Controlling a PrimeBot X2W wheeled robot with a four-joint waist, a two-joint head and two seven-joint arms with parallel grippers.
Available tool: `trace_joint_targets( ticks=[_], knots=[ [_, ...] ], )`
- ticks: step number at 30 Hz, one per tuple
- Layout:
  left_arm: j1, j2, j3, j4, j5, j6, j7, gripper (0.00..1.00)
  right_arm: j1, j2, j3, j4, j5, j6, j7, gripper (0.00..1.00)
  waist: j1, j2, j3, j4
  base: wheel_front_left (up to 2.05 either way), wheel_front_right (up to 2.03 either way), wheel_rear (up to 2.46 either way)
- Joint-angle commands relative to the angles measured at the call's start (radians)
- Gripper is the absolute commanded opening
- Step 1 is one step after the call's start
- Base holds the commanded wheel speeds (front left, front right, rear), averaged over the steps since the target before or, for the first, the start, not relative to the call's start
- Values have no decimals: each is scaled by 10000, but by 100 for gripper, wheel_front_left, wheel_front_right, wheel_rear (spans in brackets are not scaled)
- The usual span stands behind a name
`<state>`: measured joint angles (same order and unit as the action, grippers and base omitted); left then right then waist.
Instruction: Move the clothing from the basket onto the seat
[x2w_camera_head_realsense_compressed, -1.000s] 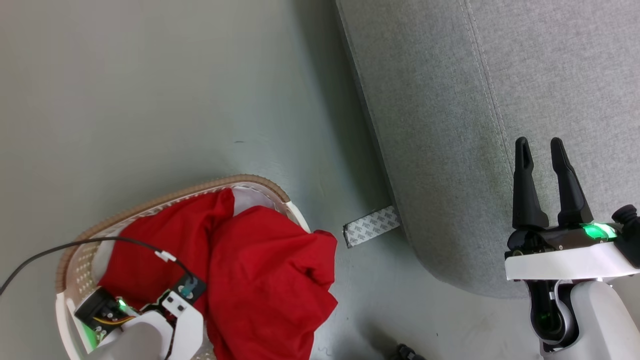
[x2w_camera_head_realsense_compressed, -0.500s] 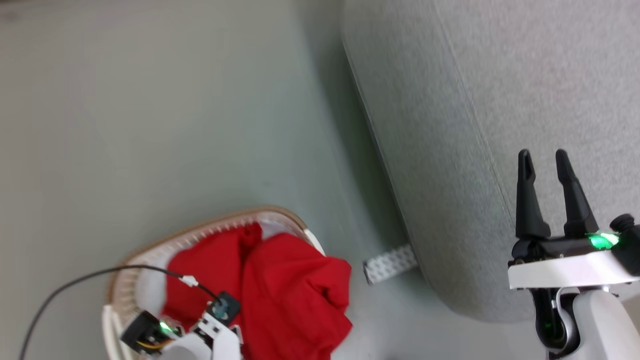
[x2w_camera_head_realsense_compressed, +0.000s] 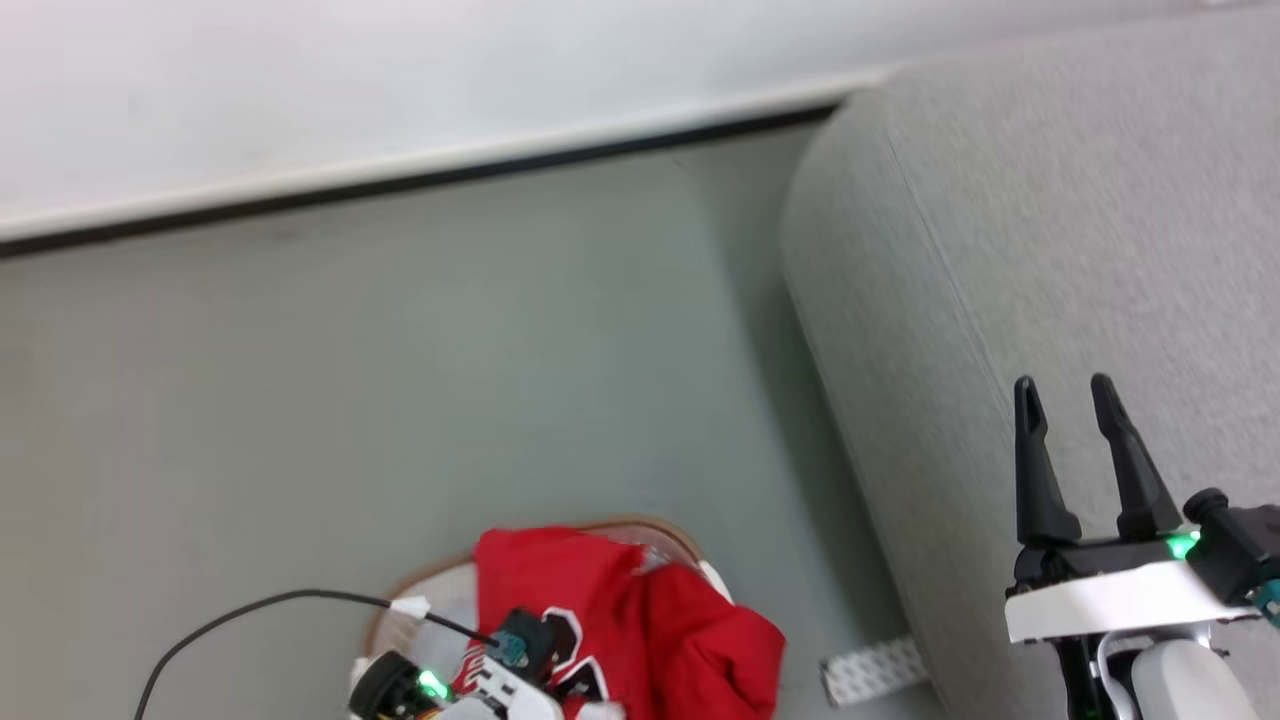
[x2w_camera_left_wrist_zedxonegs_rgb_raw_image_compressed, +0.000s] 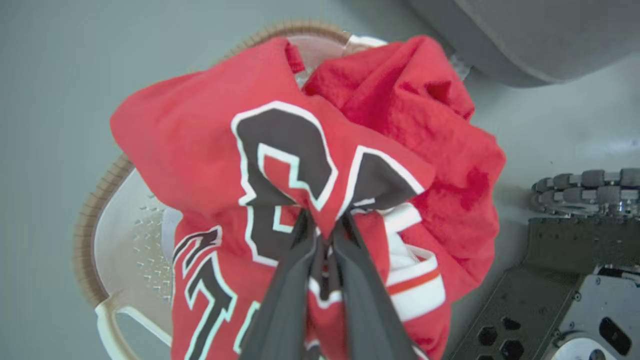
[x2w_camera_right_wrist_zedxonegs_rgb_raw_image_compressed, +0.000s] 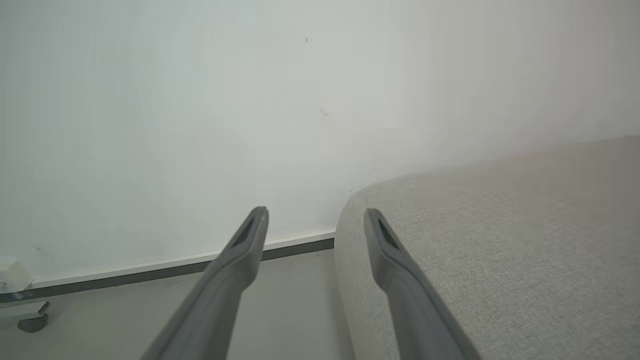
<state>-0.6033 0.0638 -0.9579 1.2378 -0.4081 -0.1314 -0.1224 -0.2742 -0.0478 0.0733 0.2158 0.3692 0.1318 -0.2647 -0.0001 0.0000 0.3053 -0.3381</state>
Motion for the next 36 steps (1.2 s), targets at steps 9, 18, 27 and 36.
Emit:
trace_joint_targets(
  ticks=[9,18,27,36],
  knots=[
    [141,-69,57,-837,-685,27,-1300,0,793,-44,-75,227,-379,-21,5,100,1,0,-1974,1554,0,0,0],
    [329,342,1189,-3222,-854,458,-1425,0,1229,-46,409,373,-262,-21,5,100,1,0,-2831,2213,0,0,0],
    [719,924,2402,-5932,-806,950,-1428,0,1426,-46,925,415,-228,-21,5,100,1,0,-3266,2417,0,0,0],
    [836,1015,2816,-7619,-928,1152,-1425,0,1421,-43,1202,259,-381,-21,5,100,1,0,-3425,2535,0,0,0]
  ],
)
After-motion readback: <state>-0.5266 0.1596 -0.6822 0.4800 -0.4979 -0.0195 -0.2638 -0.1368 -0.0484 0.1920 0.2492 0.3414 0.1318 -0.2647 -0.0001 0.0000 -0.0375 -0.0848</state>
